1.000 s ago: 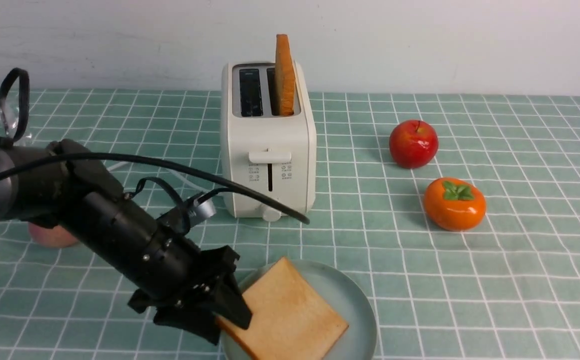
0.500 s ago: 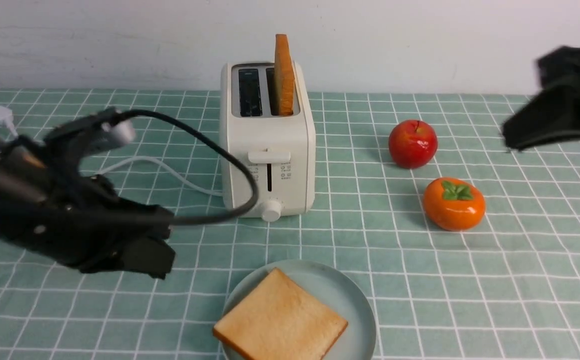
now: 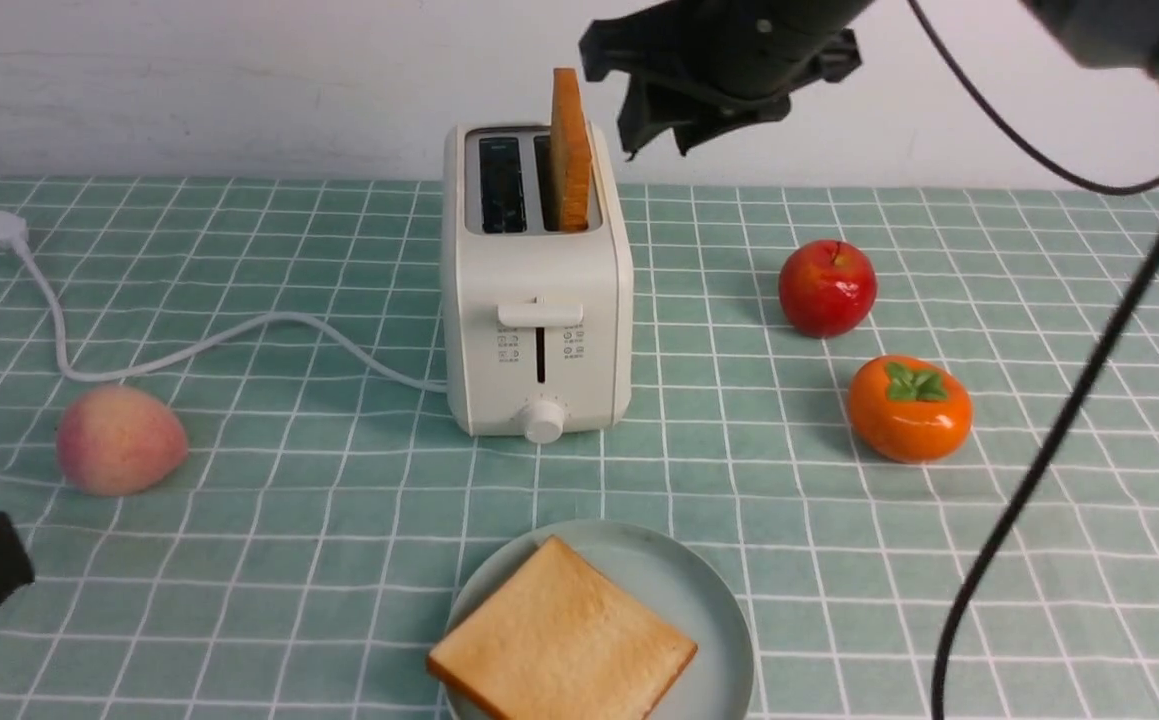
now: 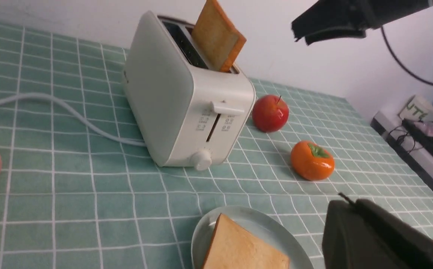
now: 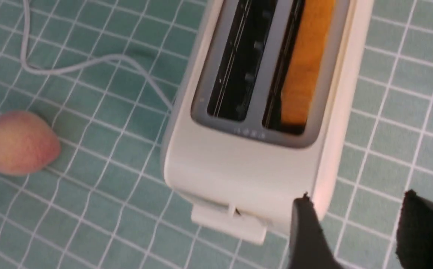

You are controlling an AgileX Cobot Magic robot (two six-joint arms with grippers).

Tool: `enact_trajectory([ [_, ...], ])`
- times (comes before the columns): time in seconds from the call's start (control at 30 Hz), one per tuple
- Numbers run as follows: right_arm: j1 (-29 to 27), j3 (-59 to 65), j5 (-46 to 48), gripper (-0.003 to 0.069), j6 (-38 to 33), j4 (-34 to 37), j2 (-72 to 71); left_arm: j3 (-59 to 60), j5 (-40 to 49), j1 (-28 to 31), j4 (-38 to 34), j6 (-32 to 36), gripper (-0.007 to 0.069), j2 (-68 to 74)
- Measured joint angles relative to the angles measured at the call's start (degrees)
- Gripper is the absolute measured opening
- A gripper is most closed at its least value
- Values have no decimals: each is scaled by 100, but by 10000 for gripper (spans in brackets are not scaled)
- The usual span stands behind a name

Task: Take toasted bread from bread machine on blue coffee table place on plate.
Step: 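Grasp the toast slice in the toaster and pull it up out of the slot with the right gripper, then place the held slice of bread on top of the slice on the plate with the right gripper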

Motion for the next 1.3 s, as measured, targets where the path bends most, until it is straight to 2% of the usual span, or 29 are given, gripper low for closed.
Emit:
enact_trajectory([
  [0.13, 11, -372, -391, 491, 87, 0, 439, -1, 9, 0, 399, -98, -14, -105],
  [0.17, 11, -376, -428, 491, 87, 0, 459, -1, 9, 0, 417, -98, -14, -105],
  [0.23, 11, -413, -887, 535, 98, -5, 694, -1, 75, 0, 634, -141, -14, -105],
  [0.37, 11, -413, -1520, 536, 98, -39, 1006, -1, 176, 0, 709, -159, -14, -105],
  [0.43, 11, -413, -1765, 487, 98, -93, 1171, -1, 212, 0, 714, -159, -14, -105],
  [0.47, 11, -413, -1779, 487, 98, -101, 1181, -1, 212, 0, 714, -159, -14, -105],
  [0.53, 11, -413, -1810, 318, 98, -218, 1285, -1, 217, 0, 640, -159, -14, -105],
  [0.57, 11, -413, -1810, 301, 98, -232, 1291, -1, 217, 0, 626, -159, -14, -105],
  [0.6, 11, -421, -1810, 169, 104, -332, 1297, -1, 217, 0, 581, -159, -14, -105],
  [0.63, 22, -474, -1771, 94, 110, -386, 1281, -1, 217, 0, 523, -159, -14, -105],
  [0.73, 39, -649, -1616, 87, 115, -522, 1183, -1, 217, 0, 479, -159, -14, -105],
  [0.93, 41, -1190, -129, 96, -367, -882, -247, -1, 194, 0, 479, -159, -14, -105],
  [1.03, -49, -1170, 208, 96, -550, -920, -982, 1, 47, 0, 479, -159, -14, -105],
  [1.13, -193, -486, 256, 96, -572, -818, -1828, 1, -175, 0, 484, -98, -14, -105],
  [1.3, -243, 2078, 299, 96, -771, -203, -2886, 21, -163, 0, 484, -6, -14, -100],
])
